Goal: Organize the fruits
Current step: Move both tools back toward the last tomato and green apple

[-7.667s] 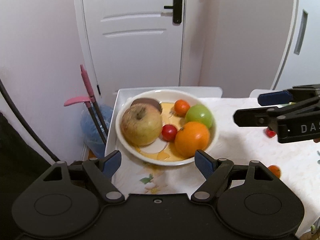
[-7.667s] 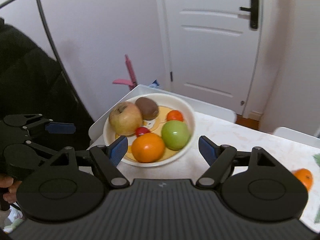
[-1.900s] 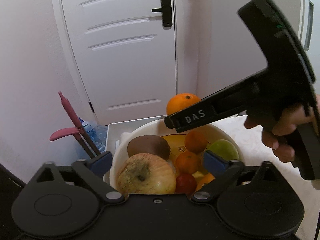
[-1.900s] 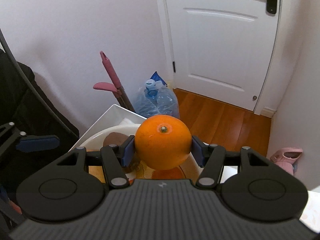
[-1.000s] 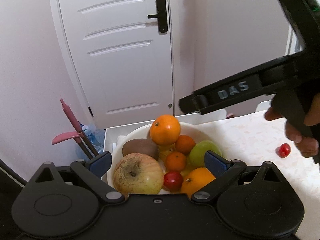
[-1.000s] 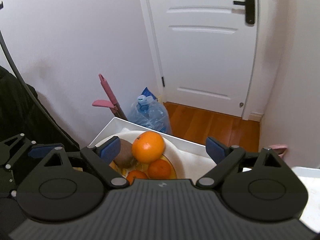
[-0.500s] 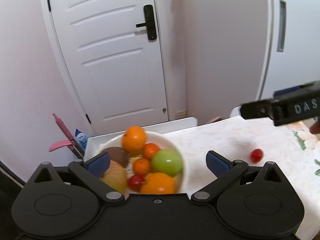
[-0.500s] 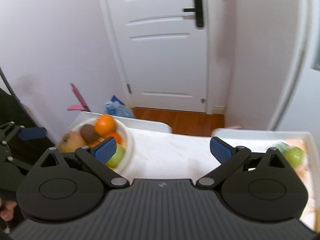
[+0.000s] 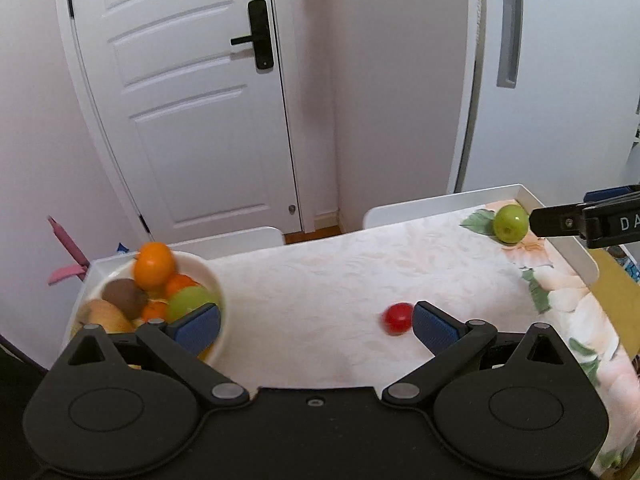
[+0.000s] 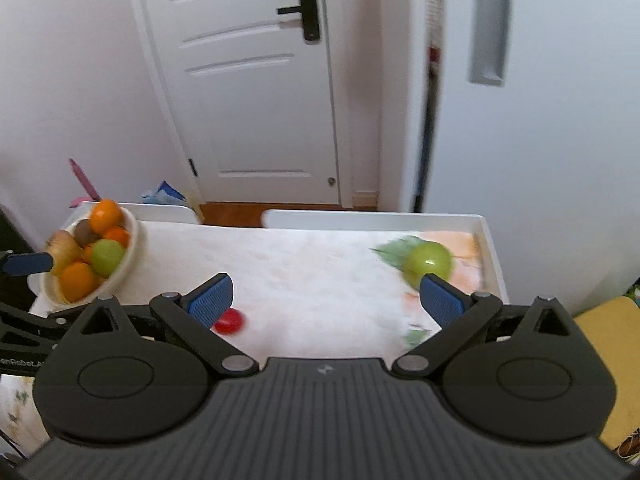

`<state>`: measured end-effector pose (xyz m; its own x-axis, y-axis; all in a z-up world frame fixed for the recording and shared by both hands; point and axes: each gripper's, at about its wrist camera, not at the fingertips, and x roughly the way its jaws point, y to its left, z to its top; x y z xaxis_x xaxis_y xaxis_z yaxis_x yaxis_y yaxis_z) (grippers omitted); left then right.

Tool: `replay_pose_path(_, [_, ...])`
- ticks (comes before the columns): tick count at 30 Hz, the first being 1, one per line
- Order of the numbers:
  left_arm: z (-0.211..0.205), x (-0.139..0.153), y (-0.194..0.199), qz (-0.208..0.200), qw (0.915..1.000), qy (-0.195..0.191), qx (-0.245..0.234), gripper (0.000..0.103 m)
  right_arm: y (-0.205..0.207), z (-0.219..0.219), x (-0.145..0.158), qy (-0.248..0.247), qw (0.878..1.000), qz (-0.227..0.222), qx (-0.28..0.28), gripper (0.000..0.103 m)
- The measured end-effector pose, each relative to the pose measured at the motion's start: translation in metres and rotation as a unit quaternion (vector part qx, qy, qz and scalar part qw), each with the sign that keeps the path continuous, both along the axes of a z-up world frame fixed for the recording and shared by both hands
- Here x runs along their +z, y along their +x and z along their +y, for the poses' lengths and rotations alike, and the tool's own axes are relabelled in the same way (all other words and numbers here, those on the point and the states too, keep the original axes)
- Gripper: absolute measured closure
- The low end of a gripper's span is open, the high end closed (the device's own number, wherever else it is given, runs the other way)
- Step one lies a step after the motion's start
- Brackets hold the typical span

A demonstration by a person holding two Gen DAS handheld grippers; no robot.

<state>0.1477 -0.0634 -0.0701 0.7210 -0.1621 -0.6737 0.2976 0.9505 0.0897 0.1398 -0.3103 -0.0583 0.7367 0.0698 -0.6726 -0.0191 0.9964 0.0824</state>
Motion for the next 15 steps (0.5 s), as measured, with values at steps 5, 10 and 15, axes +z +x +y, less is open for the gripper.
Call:
replay_pose_path(5, [-0.038,-0.017,0.009,0.012,0.9997,-0.001,0.019,0.000,0.013,-0.035,-0.017,-0.023,1.000,0.012,0.005,0.000])
replay_pose_path(10, [-0.067,-0.038,0.023,0.017,0.9987,0.003,0.048,0.003,0.030,-0.059,-0.039,-0.034,0.999,0.021,0.024,0.000])
replay_pose_path(15, [-0.086,-0.064,0.038,0.038,0.9961,0.007,0.079,0.016,0.049,-0.073,-0.060,-0.031,0.998,0.031,0.038,0.000])
